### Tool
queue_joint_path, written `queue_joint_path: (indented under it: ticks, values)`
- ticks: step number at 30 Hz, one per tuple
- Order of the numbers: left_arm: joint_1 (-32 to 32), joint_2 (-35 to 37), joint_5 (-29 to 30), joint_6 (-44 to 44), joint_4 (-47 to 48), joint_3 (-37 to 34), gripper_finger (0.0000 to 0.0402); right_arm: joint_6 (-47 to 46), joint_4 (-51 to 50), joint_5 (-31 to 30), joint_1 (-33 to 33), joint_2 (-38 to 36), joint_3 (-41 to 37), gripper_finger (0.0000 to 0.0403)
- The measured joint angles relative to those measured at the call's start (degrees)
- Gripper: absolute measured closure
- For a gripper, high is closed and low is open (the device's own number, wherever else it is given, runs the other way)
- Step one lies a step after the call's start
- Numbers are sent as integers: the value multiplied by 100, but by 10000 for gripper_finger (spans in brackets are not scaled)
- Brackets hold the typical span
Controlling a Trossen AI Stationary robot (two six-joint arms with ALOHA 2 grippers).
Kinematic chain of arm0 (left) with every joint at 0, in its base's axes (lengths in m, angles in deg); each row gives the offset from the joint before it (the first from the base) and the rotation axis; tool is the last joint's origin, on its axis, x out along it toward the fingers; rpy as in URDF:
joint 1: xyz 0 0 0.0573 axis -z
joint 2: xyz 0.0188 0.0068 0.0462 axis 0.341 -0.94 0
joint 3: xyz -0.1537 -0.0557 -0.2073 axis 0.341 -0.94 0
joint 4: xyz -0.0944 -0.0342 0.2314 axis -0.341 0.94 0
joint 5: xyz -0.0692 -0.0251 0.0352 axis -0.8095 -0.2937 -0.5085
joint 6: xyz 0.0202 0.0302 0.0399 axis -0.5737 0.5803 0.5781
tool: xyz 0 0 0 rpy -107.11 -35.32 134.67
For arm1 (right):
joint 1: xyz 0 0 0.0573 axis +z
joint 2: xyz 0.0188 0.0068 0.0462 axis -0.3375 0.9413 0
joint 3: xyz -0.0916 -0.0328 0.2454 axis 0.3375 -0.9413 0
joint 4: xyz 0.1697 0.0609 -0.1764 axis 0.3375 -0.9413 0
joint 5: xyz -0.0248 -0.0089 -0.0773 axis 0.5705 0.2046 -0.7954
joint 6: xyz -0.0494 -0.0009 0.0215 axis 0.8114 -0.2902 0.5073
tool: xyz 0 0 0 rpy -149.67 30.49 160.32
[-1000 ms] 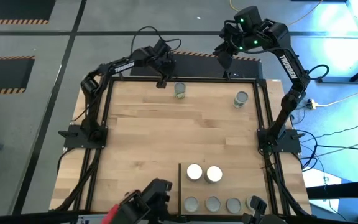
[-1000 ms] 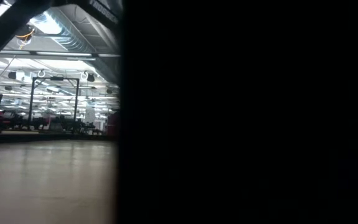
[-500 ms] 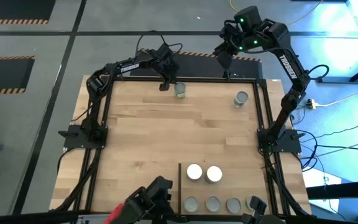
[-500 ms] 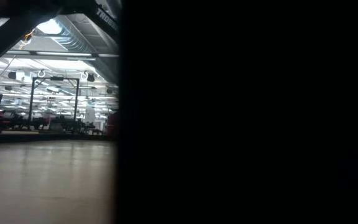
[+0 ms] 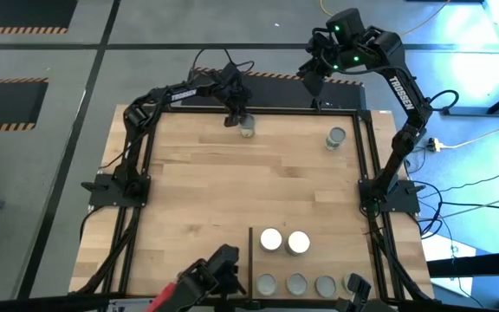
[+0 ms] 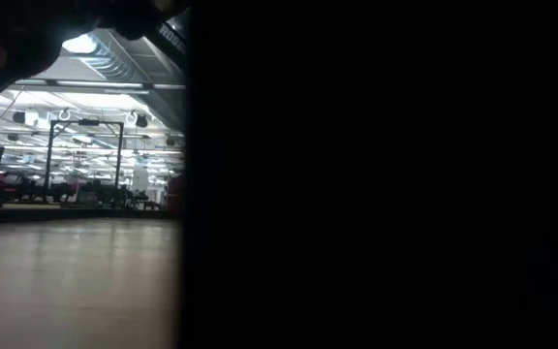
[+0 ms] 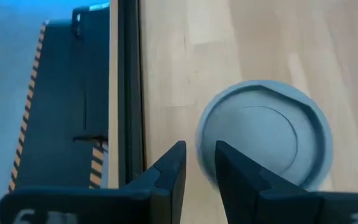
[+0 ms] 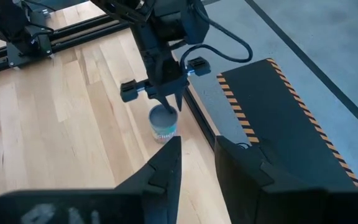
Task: Pick and place cans onto a shelf
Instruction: Put the canned chicken soup on the shelf
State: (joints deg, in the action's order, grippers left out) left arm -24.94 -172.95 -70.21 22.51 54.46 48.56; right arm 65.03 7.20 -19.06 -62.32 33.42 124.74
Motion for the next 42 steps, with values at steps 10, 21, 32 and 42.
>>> queue_joint_path:
  ticks: [10,21,32,42]
  values:
    - [87,-41,142,-31,11,9,323,11,10,0,1,2,0,304]
    - [145,-44,450,26,109,9,335,14,18,0,1,2,0,304]
    - [203,-46,549,15,177,9,396,16,21,1,2,2,0,304]
    - [250,-17,632,19,601,92,399,16,21,1,1,2,0,304]
